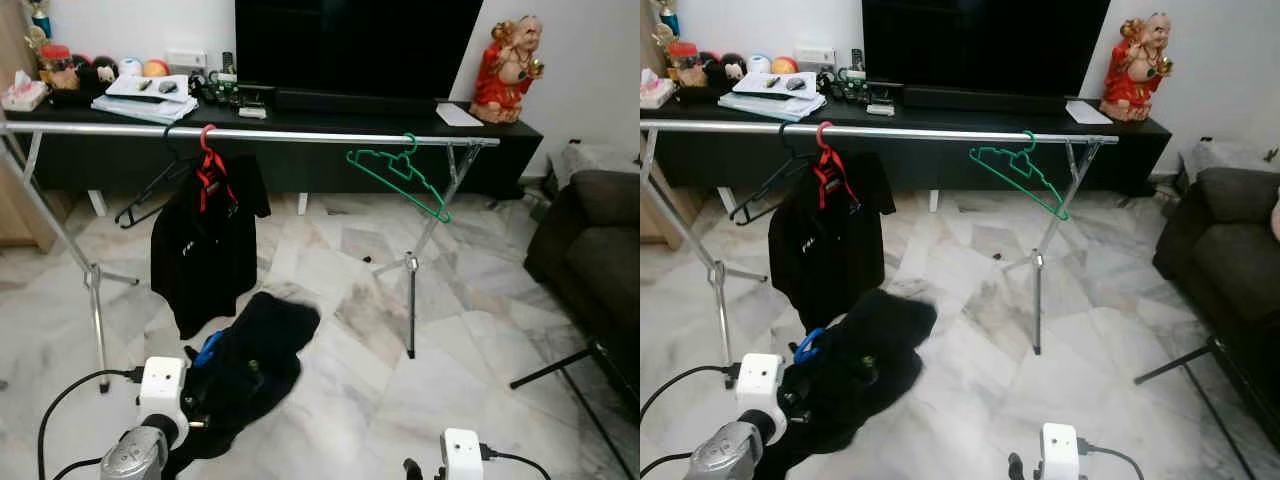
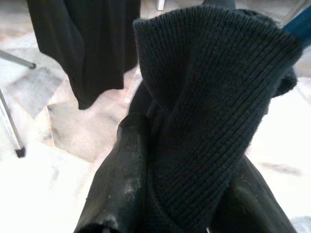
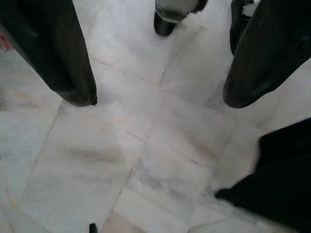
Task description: Hang hanger
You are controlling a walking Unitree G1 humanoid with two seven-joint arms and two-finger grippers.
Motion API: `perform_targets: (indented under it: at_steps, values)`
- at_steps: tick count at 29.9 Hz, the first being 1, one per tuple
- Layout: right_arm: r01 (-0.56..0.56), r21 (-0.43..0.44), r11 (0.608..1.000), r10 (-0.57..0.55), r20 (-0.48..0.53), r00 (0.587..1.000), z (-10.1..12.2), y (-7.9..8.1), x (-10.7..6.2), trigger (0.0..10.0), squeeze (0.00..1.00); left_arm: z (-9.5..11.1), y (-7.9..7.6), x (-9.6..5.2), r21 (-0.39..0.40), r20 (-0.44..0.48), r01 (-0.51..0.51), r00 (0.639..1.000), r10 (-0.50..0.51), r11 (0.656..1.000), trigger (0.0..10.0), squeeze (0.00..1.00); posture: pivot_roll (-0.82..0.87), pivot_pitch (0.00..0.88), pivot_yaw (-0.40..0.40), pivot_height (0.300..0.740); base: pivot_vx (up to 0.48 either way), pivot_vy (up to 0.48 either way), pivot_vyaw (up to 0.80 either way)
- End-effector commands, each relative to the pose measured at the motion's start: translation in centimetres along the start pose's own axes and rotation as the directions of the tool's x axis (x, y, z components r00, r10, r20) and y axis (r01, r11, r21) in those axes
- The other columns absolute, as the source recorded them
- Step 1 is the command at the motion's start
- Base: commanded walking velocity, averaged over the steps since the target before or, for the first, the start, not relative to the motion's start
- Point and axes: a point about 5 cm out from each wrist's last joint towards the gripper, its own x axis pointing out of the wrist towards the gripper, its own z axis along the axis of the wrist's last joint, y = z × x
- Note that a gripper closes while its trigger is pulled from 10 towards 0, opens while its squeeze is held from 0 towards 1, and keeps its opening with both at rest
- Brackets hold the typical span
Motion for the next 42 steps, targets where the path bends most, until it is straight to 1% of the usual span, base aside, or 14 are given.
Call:
perform_targets:
  at_steps: [1, 12, 19, 23, 27, 33, 38, 42]
  values:
    - [0.033, 0.004, 0.999, -0.033, -0.007, 0.999, -0.4, -1.2, -0.3, 10.0, 0.00, 0.6, -1.0, 0.4, 0.009, 0.022, 0.033, 0.999, -0.033, 0.999, 10.0, 0.00, 0.10, 0.067, -0.069, 0.740, 0.424, 0.000, 0.00]
    - [0.025, 0.009, 1.000, -0.025, -0.002, 1.000, -0.4, -1.1, -0.3, 10.0, 0.00, 1.4, -1.4, 1.0, 0.013, 0.039, 0.041, 0.998, -0.042, 0.999, 10.0, 0.00, 0.09, 0.067, -0.068, 0.740, 0.433, 0.000, 0.00]
    - [0.021, -0.035, 0.999, -0.021, 0.001, 1.000, -0.2, -1.1, -0.2, 10.0, 0.00, 2.0, -1.7, 1.5, 0.007, 0.050, 0.044, 0.998, -0.044, 0.999, 10.0, 0.00, 0.09, 0.063, -0.067, 0.740, 0.437, 0.000, 0.00]
    - [0.018, -0.034, 0.999, -0.017, 0.003, 1.000, -0.2, -1.1, -0.2, 10.0, 0.00, 2.1, -1.8, 1.6, 0.005, 0.052, 0.047, 0.998, -0.048, 0.999, 10.0, 0.00, 0.09, 0.063, -0.067, 0.740, 0.438, 0.000, 0.22]
    - [0.020, -0.018, 1.000, -0.020, -0.005, 1.000, -0.4, -1.1, -0.3, 10.0, 0.00, 2.3, -2.0, 1.7, 0.009, 0.054, 0.057, 0.997, -0.058, 0.998, 10.0, 0.00, 0.09, 0.045, -0.064, 0.740, 0.437, 0.000, 0.00]
    - [0.010, -0.027, 1.000, -0.010, -0.012, 1.000, -0.5, -1.0, -0.3, 10.0, 0.00, 2.5, -2.4, 1.9, 0.020, 0.057, 0.078, 0.995, -0.079, 0.997, 10.0, 0.00, 0.09, 0.030, -0.064, 0.740, 0.437, 0.000, 0.00]
    - [0.002, -0.036, 0.999, -0.003, -0.017, 1.000, -0.6, -1.0, -0.3, 10.0, 0.00, 2.7, -2.7, 2.1, 0.025, 0.059, 0.098, 0.993, -0.099, 0.995, 10.0, 0.00, 0.09, 0.030, -0.063, 0.740, 0.439, 0.000, 0.00]
    - [0.000, -0.036, 0.999, 0.000, -0.019, 1.000, -0.6, -0.9, -0.3, 10.0, 0.00, 2.9, -3.1, 2.2, 0.046, 0.061, 0.128, 0.990, -0.130, 0.991, 10.0, 0.00, 0.09, 0.039, -0.062, 0.740, 0.433, 0.000, 0.00]
